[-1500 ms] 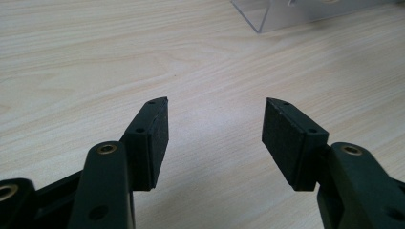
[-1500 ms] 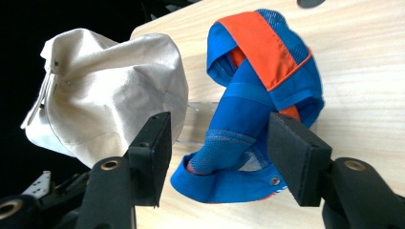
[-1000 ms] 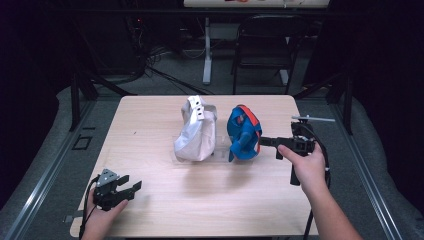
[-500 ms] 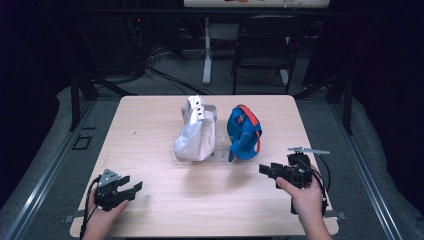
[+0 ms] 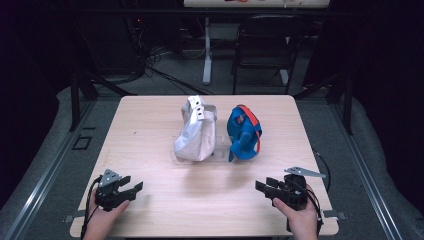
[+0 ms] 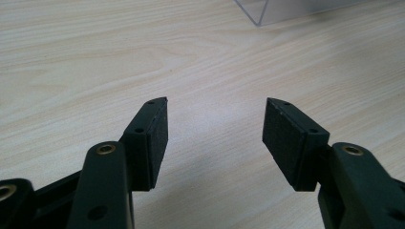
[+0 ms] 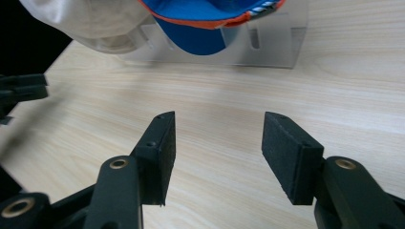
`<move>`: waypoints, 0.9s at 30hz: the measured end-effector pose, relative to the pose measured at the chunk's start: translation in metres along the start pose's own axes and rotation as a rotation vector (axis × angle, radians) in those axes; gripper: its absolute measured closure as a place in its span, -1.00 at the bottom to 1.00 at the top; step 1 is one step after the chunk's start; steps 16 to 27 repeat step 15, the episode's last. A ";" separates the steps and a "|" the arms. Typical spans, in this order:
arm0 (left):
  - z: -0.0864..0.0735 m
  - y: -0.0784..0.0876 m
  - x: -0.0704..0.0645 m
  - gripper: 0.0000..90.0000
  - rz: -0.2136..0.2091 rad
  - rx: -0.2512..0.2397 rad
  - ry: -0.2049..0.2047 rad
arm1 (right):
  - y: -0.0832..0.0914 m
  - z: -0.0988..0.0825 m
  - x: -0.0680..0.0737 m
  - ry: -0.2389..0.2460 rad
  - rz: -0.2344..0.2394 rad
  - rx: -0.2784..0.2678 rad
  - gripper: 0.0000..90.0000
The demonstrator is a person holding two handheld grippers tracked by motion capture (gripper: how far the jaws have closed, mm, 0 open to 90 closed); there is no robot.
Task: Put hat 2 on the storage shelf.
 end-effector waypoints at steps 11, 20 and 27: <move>0.002 -0.001 -0.010 0.02 -0.007 -0.011 -0.061 | -0.004 -0.015 -0.014 0.014 -0.023 -0.047 0.03; 0.006 -0.001 -0.021 0.01 -0.038 -0.037 -0.090 | -0.005 -0.013 -0.019 0.016 0.008 -0.076 0.01; 0.006 -0.001 -0.021 0.01 -0.038 -0.037 -0.090 | -0.005 -0.013 -0.019 0.016 0.008 -0.076 0.01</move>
Point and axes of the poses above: each handheld gripper's, and its own axes: y roughly backward along the jaws, z roughly out of its top, x roughly to its left, the point moved 3 cm from there along -y, roughly forward along the jaws, and after that the axes turned 4 degrees about -z, right-handed, at the moved point
